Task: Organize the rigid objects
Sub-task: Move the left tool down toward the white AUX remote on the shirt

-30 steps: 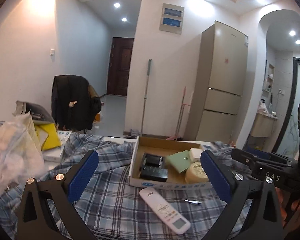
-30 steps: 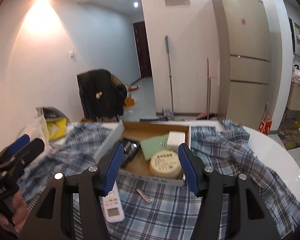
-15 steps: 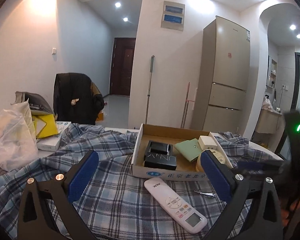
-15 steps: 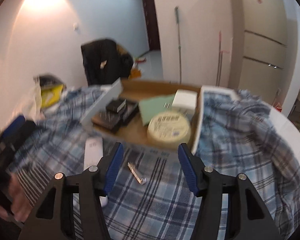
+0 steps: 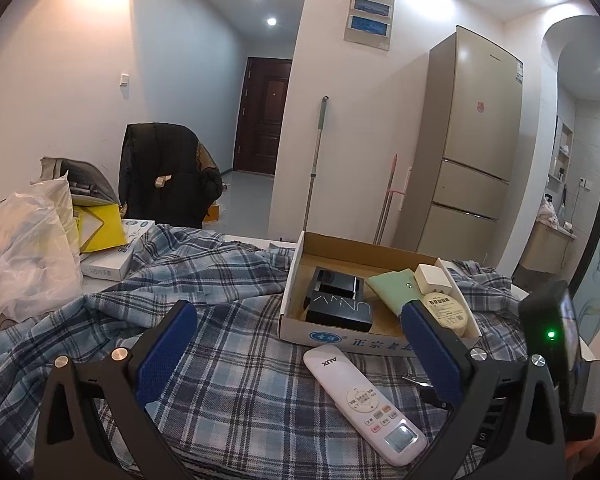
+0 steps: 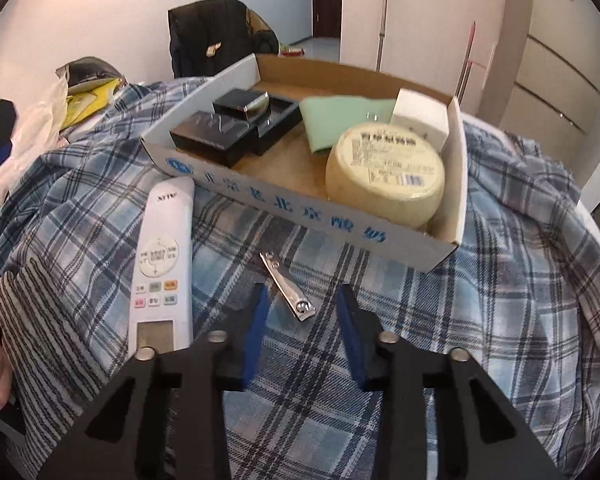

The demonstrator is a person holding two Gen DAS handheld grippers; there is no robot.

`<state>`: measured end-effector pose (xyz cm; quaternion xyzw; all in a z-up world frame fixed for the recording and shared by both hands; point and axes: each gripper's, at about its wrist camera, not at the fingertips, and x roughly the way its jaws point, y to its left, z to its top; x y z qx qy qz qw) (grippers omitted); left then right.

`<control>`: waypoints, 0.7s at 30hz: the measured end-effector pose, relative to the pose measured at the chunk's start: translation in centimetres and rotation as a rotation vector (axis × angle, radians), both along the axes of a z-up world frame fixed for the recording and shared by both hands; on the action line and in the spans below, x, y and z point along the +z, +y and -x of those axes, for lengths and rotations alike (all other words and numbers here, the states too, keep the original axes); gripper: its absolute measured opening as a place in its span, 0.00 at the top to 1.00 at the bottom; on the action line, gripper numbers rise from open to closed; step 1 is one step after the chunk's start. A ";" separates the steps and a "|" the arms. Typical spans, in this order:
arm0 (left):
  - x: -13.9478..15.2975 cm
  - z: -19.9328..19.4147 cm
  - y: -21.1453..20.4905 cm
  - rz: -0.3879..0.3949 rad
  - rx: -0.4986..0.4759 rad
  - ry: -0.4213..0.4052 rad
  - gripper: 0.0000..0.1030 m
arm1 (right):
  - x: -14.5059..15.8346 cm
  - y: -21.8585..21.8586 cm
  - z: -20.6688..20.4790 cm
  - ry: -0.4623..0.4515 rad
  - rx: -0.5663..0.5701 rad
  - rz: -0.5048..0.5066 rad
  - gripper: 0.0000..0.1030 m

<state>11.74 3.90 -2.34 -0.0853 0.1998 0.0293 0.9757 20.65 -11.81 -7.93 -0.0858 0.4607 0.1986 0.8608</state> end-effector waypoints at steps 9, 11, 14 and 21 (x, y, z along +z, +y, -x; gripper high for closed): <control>-0.1 -0.1 0.0 -0.002 0.002 0.006 0.00 | 0.4 -0.3 0.5 0.050 0.025 -0.044 0.90; -0.1 -0.1 0.0 -0.002 0.002 0.008 0.00 | 0.3 -0.4 0.6 0.087 0.027 -0.059 0.90; -0.1 -0.1 0.0 -0.002 0.002 0.006 0.00 | 0.4 -0.3 0.9 0.081 0.049 -0.065 0.90; -0.1 -0.2 0.0 0.000 0.003 0.007 0.00 | 0.2 0.5 0.0 0.017 0.018 -0.035 0.90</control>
